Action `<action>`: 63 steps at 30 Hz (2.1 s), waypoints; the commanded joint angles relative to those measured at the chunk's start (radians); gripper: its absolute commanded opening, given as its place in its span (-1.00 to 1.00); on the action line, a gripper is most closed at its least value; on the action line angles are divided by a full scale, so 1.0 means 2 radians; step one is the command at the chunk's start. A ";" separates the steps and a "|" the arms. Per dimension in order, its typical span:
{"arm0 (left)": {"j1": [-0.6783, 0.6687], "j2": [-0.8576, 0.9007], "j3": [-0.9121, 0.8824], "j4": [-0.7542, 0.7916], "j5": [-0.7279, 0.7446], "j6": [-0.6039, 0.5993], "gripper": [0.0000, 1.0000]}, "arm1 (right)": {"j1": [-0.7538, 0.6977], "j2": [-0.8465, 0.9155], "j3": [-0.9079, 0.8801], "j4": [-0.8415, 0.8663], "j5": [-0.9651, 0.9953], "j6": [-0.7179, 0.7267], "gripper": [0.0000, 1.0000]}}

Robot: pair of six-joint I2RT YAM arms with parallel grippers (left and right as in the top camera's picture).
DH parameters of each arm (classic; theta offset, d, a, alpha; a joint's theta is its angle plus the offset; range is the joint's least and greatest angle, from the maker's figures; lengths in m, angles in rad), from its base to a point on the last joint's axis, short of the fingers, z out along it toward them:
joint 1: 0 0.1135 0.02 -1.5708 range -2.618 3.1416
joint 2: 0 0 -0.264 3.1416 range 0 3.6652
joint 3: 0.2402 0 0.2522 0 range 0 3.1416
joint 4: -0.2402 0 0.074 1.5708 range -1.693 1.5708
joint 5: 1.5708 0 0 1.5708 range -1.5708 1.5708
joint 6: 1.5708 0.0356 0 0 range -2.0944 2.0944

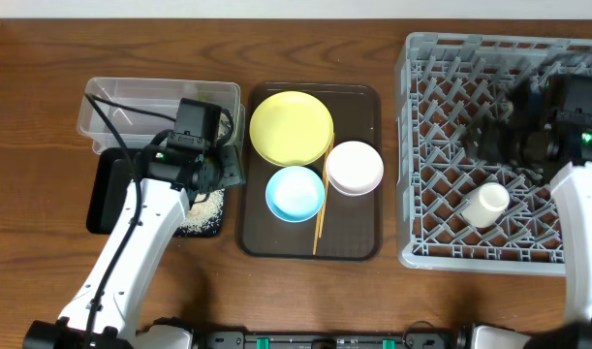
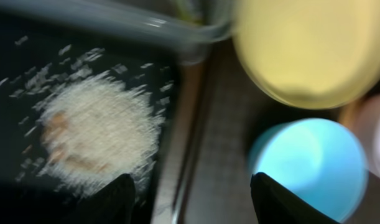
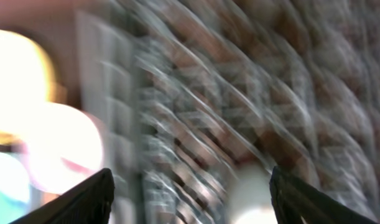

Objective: Sort waste into correct bins and load items into the dishwasher rack
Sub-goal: 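Move the right gripper to the pink bowl on the middle tray, then grasp the pink bowl rim with the right gripper and lift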

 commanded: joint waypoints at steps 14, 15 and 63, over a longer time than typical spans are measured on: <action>0.047 -0.003 0.003 -0.042 -0.062 -0.060 0.29 | 0.230 0.098 0.010 0.133 0.026 -0.056 0.41; 0.047 -0.003 0.003 -0.042 -0.062 -0.060 0.33 | 0.238 0.111 0.010 0.138 0.035 -0.056 0.40; 0.047 -0.003 0.003 -0.041 -0.061 -0.060 0.40 | 0.254 0.056 0.010 0.171 0.365 -0.051 -0.98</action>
